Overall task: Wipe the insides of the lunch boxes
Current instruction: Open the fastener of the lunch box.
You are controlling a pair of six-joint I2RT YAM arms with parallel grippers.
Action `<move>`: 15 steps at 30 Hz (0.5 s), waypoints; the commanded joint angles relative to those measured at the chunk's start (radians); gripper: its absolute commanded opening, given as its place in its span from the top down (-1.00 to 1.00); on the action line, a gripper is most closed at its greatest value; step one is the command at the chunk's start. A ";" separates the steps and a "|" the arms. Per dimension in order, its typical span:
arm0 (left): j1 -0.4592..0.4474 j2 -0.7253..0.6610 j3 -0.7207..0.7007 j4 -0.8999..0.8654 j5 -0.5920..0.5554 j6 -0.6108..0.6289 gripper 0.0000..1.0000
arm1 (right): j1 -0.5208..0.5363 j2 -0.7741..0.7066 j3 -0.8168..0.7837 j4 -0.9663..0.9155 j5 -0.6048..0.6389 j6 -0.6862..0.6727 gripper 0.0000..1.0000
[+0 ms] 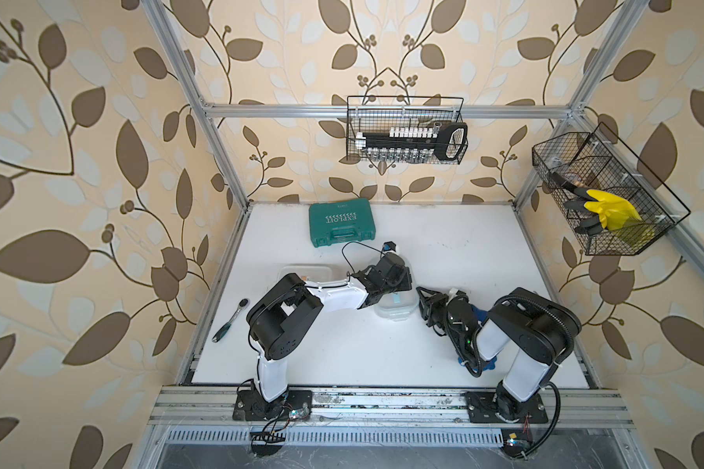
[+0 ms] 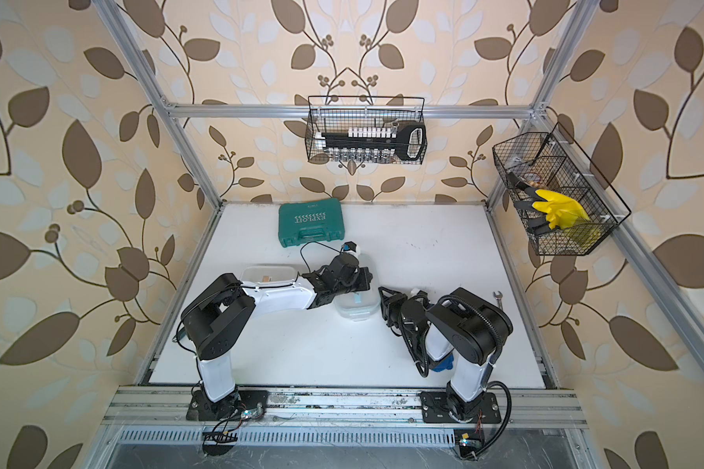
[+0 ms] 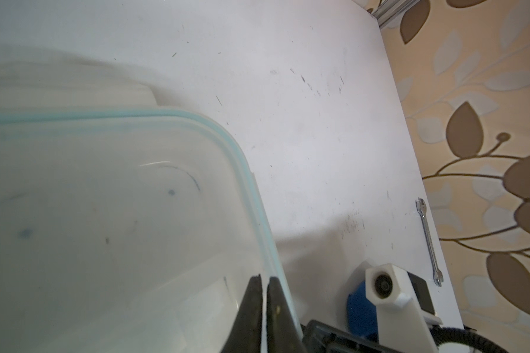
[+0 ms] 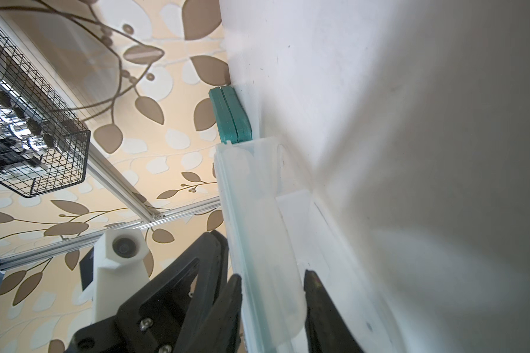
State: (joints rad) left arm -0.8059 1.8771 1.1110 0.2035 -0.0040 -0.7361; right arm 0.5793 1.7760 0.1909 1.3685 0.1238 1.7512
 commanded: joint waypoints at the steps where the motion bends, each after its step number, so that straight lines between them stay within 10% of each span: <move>1: -0.014 0.112 -0.084 -0.321 0.004 -0.012 0.83 | 0.016 -0.018 0.018 0.045 0.020 0.017 0.34; 15: -0.038 0.155 -0.058 -0.354 -0.008 0.001 1.00 | 0.021 -0.032 0.012 0.045 0.042 -0.003 0.95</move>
State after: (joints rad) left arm -0.8330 1.9205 1.1389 0.2276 -0.0021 -0.7395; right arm 0.5907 1.7741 0.1909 1.3647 0.1486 1.7542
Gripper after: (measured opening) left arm 0.048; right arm 0.268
